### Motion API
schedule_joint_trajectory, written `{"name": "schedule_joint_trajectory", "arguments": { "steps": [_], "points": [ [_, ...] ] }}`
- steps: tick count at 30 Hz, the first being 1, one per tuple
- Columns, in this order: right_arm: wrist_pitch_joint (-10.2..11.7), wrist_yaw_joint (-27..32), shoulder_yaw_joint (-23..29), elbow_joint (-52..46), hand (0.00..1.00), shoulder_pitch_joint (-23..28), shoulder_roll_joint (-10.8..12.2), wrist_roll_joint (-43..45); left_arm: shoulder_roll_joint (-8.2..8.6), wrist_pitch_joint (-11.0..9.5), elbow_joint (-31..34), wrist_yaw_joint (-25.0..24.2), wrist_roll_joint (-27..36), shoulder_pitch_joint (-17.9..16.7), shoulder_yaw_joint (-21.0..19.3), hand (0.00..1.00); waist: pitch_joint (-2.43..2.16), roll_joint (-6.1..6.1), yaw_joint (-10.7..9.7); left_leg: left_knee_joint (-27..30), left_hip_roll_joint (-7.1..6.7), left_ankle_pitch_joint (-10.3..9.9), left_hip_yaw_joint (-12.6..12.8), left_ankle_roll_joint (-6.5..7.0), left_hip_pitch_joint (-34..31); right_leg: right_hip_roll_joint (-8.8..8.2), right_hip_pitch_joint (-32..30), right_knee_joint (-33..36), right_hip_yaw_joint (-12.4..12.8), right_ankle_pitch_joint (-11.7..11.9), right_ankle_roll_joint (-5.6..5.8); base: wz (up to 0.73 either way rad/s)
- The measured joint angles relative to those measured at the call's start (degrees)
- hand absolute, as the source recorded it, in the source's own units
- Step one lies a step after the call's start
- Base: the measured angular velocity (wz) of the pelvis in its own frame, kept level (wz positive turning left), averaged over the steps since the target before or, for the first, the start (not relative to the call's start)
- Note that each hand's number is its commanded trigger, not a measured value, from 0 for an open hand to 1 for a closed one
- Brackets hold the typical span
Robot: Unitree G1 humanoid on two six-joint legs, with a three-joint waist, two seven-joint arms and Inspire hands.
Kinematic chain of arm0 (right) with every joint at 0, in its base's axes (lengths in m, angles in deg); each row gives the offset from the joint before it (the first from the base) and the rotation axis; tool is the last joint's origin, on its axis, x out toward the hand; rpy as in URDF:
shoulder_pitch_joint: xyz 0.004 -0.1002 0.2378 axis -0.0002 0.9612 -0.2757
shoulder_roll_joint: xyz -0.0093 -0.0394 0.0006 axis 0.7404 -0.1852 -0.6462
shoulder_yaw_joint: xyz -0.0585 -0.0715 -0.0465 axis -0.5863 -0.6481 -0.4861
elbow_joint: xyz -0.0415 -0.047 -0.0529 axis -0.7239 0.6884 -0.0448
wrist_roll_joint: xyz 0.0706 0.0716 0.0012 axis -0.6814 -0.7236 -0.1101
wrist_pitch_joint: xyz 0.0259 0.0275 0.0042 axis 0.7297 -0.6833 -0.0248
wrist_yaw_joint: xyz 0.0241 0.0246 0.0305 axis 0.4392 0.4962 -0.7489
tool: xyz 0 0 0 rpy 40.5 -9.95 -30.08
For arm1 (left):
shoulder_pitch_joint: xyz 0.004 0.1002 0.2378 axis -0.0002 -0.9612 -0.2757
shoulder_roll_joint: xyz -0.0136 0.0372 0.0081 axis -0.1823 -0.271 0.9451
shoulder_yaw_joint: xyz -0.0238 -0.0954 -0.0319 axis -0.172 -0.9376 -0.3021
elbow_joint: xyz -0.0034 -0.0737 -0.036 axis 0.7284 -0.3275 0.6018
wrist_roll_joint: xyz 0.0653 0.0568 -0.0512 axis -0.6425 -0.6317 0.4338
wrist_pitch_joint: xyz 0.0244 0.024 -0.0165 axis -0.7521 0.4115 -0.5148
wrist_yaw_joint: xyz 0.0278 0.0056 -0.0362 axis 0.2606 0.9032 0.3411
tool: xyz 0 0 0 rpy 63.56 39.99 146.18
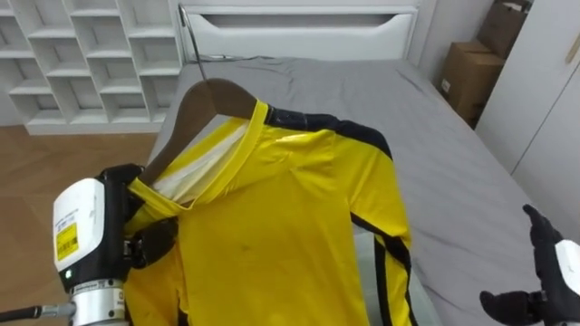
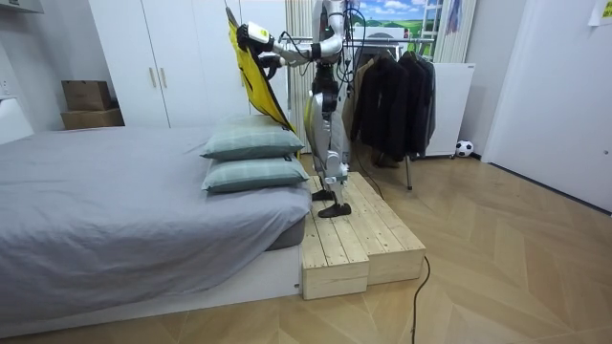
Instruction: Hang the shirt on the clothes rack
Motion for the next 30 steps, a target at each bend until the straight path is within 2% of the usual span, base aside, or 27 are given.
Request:
{"name": "schedule_joint_trajectory", "arguments": {
  "steps": [6, 14, 17, 20, 24, 30],
  "points": [
    [0.11, 0.42, -0.26, -4.31, 0.00, -0.12, 0.25, 4.49, 0.01, 0.09, 0.16, -1.47, -0.07, 0.02, 0.02, 1.00, 0.01, 0.29, 0.62, -0.32, 0.00, 0.00, 0.13, 0.00, 0.48, 0.00, 0.35, -0.06, 0.02, 0.00, 0.01, -0.01],
    [-0.30, -0.73, -2.23, -6.75, 0.00, -1.78, 0.19, 8.86, 0.68, 0.32, 1.56, -2.44, 0.01, 0.05, 0.01, 1.00, 0.26, 0.67, 1.80, -0.32, 0.01, 0.01, 0.14, 0.01, 0.20, 0.06, 0.00, 0.08, 0.12, -0.01, 0.01, 0.00],
    [-0.33, -0.99, -4.46, -9.61, 0.00, -2.97, 0.13, 9.39, 0.72, 0.76, 1.78, -3.88, -0.04, 0.11, 0.04, 1.00, 0.33, 0.49, 1.70, -0.34, 0.07, 0.01, 0.15, 0.00, 0.50, 0.12, 0.23, 0.16, 0.30, -0.01, 0.01, -0.01],
    [-0.39, -1.99, -6.26, -10.99, 0.00, -4.14, 0.11, 9.62, 0.73, 0.97, 1.79, -5.06, -0.02, 0.36, 0.26, 1.00, 0.69, -0.21, 1.73, -0.35, 0.08, 0.01, 0.22, 0.00, 0.47, 0.10, 0.27, 0.18, 0.26, -0.01, 0.01, 0.00],
    [-0.57, -3.07, -8.57, -10.99, 0.00, -5.86, 0.05, 9.88, 0.83, 1.68, 1.79, -6.93, -0.11, 0.36, 0.36, 1.00, 0.66, -1.15, 1.76, -0.34, 0.01, 0.00, 0.27, 0.01, 0.07, 0.02, -0.11, 0.16, 0.25, -0.01, 0.01, 0.00],
    [-0.78, -4.58, -9.70, -11.27, 0.00, -7.20, -0.28, 11.53, 0.84, 2.28, 1.79, -7.02, -0.77, 0.55, 1.16, 1.00, 0.55, -1.29, 2.26, -0.30, -0.11, 0.01, 0.28, 0.01, -0.74, -0.12, -1.18, 0.53, 0.29, -0.01, 0.10, -0.01]
  ]
}}
